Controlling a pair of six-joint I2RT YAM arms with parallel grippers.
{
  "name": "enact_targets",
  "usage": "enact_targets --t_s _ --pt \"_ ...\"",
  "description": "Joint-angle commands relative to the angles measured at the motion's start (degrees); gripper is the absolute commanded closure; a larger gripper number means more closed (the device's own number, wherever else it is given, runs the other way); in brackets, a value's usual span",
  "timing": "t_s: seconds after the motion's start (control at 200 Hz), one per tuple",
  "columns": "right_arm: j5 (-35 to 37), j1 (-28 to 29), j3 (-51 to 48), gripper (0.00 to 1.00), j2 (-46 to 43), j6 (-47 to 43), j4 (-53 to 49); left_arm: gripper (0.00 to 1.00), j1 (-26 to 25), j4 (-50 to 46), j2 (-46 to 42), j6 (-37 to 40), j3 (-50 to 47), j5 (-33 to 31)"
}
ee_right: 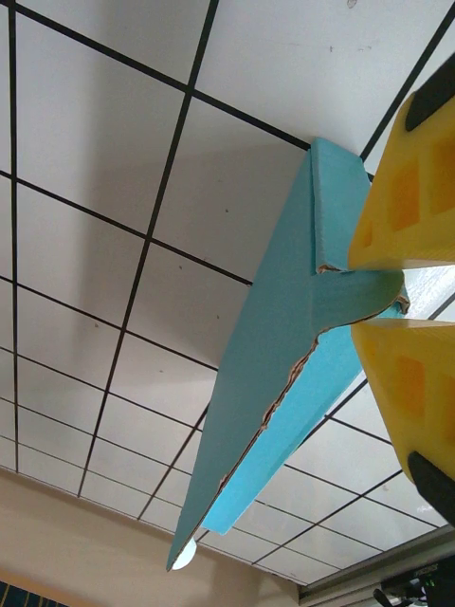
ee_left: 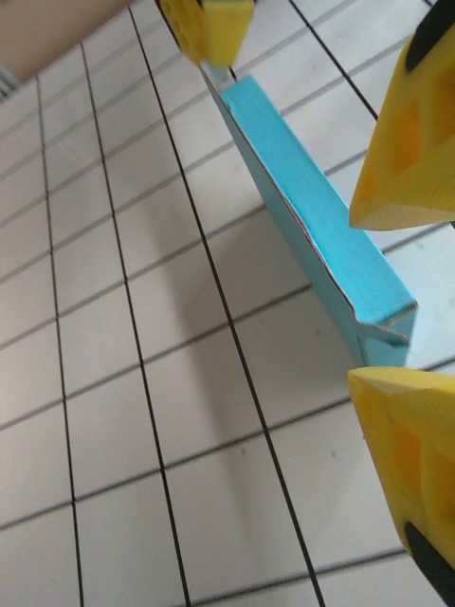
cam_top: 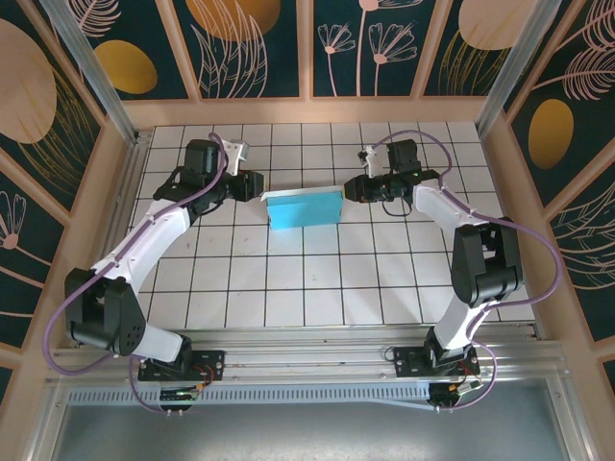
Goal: Fold the paper box
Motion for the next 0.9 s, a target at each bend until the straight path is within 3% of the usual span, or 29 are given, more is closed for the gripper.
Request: enact_targets --t_s 0.0,0.365,0.896 --pt "0.35 0.49 1.92 0.78 -0.02 0.4 0.49 0.56 -0.24 -8.11 1.93 4.28 2.72 -4.02" --pt "0.4 0.72 3.7 0.79 1.26 -0.1 -0.03 0.57 -0.24 -7.05 5.52 3.61 2.64 2.27" --pt "0.55 1.1 4.46 0.82 1.07 -0.56 -1.0 0.69 -0.24 -4.7 8.78 3.34 2.19 2.93"
